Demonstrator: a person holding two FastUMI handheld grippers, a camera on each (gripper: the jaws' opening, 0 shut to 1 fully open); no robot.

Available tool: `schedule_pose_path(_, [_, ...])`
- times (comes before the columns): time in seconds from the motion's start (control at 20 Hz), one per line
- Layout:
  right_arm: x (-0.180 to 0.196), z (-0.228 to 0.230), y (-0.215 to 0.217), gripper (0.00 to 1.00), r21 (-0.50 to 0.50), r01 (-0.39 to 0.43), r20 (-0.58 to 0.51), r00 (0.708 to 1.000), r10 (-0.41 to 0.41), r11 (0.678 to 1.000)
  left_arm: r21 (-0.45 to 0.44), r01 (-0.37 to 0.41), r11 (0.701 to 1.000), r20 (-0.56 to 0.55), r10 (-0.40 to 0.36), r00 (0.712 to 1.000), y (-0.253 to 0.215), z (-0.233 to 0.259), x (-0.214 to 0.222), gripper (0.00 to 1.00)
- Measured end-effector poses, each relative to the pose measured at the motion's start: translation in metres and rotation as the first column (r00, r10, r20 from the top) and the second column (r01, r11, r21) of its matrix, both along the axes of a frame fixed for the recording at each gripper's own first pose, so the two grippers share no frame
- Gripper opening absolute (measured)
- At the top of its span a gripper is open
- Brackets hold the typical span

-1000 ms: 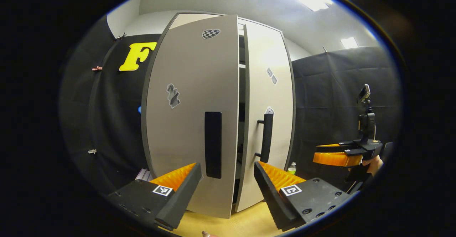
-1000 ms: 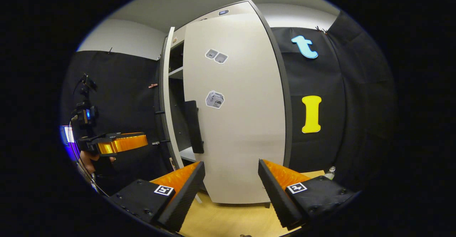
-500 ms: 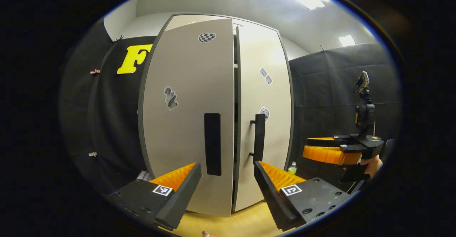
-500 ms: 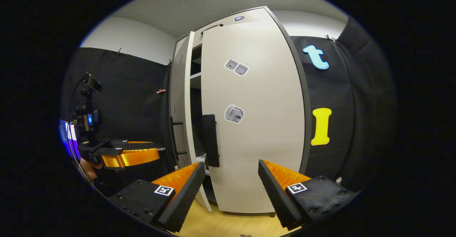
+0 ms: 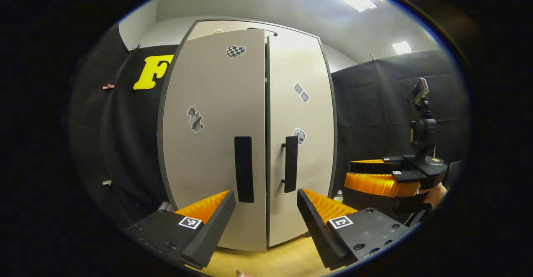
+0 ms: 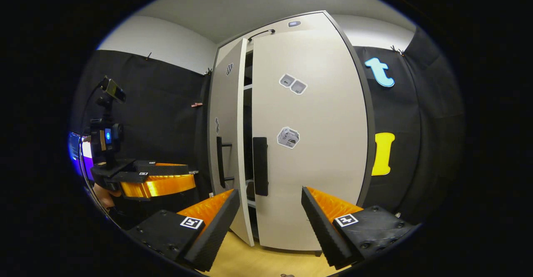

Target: Grab one shoe with the right hand and put it into the shoe cabinet, grab the other shoe with the left hand and put it into the shoe cabinet; then close the right door with the right hand and the left door with the left hand.

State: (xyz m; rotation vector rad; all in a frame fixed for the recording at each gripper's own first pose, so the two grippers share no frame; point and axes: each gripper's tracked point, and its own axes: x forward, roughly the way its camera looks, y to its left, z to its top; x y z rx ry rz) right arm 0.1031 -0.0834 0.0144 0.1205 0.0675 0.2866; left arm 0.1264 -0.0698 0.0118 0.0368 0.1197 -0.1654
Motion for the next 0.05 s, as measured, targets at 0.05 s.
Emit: schedule_pose_path(0.05, [0.0005,-0.0004,-0.0008,0.98,-0.003,0.002,0.001,1.0,-0.002,1.0,0.002,-0.001,1.0,-0.001,0.001,1.0,-0.0003,-0.0001,-0.0003,0.95])
